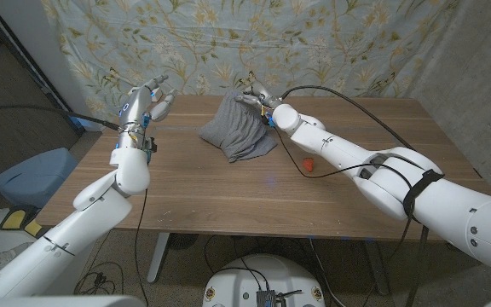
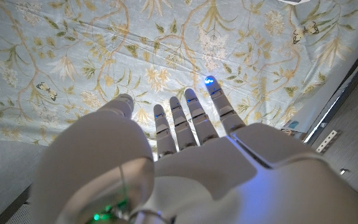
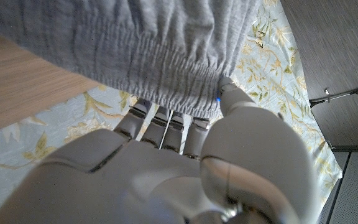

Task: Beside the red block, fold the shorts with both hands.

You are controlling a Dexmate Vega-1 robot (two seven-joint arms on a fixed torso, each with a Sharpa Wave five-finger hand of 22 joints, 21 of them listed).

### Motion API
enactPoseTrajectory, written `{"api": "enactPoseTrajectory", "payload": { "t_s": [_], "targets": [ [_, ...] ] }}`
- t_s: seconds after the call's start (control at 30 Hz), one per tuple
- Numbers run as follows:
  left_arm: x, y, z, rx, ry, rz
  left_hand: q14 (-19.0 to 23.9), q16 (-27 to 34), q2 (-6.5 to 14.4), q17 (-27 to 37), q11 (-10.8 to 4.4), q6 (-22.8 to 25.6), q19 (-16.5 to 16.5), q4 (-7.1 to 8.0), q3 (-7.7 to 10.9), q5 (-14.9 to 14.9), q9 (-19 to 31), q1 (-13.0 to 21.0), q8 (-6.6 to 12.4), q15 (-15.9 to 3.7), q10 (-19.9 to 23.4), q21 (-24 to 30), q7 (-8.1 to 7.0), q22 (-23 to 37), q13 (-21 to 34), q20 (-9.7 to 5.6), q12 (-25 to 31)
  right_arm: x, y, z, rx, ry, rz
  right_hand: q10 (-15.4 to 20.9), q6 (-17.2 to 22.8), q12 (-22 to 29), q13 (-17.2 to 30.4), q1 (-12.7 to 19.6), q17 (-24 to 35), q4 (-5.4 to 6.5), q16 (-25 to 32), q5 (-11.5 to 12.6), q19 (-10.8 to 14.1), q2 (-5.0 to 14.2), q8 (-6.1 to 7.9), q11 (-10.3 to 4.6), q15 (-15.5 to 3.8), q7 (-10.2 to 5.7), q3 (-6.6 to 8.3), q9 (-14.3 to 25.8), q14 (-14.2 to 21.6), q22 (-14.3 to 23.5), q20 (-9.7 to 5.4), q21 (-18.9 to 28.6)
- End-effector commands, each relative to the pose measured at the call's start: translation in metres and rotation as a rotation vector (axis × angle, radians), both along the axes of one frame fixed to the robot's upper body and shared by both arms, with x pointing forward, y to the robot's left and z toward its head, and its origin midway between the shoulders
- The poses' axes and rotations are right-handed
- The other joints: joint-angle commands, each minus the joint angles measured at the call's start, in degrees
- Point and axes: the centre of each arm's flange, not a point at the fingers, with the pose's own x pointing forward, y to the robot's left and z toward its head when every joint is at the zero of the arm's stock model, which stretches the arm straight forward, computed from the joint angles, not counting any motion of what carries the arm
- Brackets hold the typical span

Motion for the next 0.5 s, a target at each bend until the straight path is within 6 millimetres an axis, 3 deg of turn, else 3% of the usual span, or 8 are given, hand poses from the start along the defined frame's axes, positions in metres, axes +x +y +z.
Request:
{"api": "enactPoseTrajectory", "payload": {
  "t_s": [0.03,0.17,0.2,0.33,0.5],
  "targets": [
    [-0.0071,0.0007,0.001,0.014,-0.015,0.005,-0.17,0.02,0.3,0.17,0.12,-0.28,-0.41,-0.28,0.43,0.31,0.11,-0.48,0.28,0.13,-0.12,-0.4,-0.06,0.13,0.12,0.1,0.19,0.0147,0.0074,0.0019,-0.097,0.046,-0.087,-1.14,-3.6,-0.81,0.25,1.87,0.66,0.16,0.37,0.31,-0.14,0.5,-2.42,0.95,-4.07,0.12,-0.22,0.04,-1.21,0.29,0.96,0.24],
    [-0.008,0.0005,0.0006,0.019,-0.017,0.003,-0.2,0.02,0.28,0.17,0.07,-0.36,-0.38,-0.38,0.48,0.31,0.11,-0.56,0.3,0.09,-0.17,-0.45,0.02,0.14,0.13,0.08,0.2,0.0162,0.0083,0.0009,-0.151,0.054,-0.107,-7.25,-16.5,-2.78,0.33,1.26,0.85,1.37,-1.07,0.3,-1.91,-0.09,-8.84,1.45,-2.57,0.13,-1.63,-0.04,-4.51,0.34,2.16,-0.1],
    [-0.0081,0.0005,0.0005,0.02,-0.018,0.002,-0.21,0.02,0.28,0.17,0.05,-0.35,-0.38,-0.39,0.49,0.31,0.11,-0.57,0.3,0.11,-0.17,-0.46,0.0,0.14,0.13,0.08,0.21,0.0168,0.0081,0.0007,-0.161,0.058,-0.113,-8.19,-18.72,-2.95,0.35,1.43,0.84,1.34,-1.34,0.37,-2.05,-0.03,-9.77,1.63,-2.41,0.02,-1.69,-0.02,-5.06,0.34,2.25,-0.11],
    [-0.0084,-0.0007,0.0008,0.027,-0.023,-0.001,-0.13,0.07,0.27,0.16,0.0,-0.41,-0.41,-0.47,0.54,0.32,0.11,-0.65,0.32,0.1,-0.26,-0.52,-0.03,0.14,0.13,0.08,0.2,0.0182,0.007,0.001,-0.223,0.052,-0.145,-14.12,-27.0,-3.75,0.39,0.91,1.02,1.84,-2.67,0.4,-4.23,-0.39,-11.58,1.99,-1.19,-0.38,-2.87,0.13,-8.3,0.32,2.62,-0.8],
    [-0.0088,-0.0024,0.0019,0.035,-0.029,-0.003,-0.15,0.08,0.27,0.16,-0.07,-0.48,-0.37,-0.56,0.6,0.32,0.11,-0.75,0.35,0.13,-0.34,-0.57,-0.05,0.14,0.14,0.09,0.2,0.0184,0.0046,0.0016,-0.266,0.055,-0.176,-22.67,-37.4,-3.76,0.3,-3.49,0.87,3.8,-5.07,0.56,-8.62,-2.18,-11.52,3.76,1.02,0.93,-6.84,0.12,-13.04,0.3,4.19,-2.3]
  ]
}}
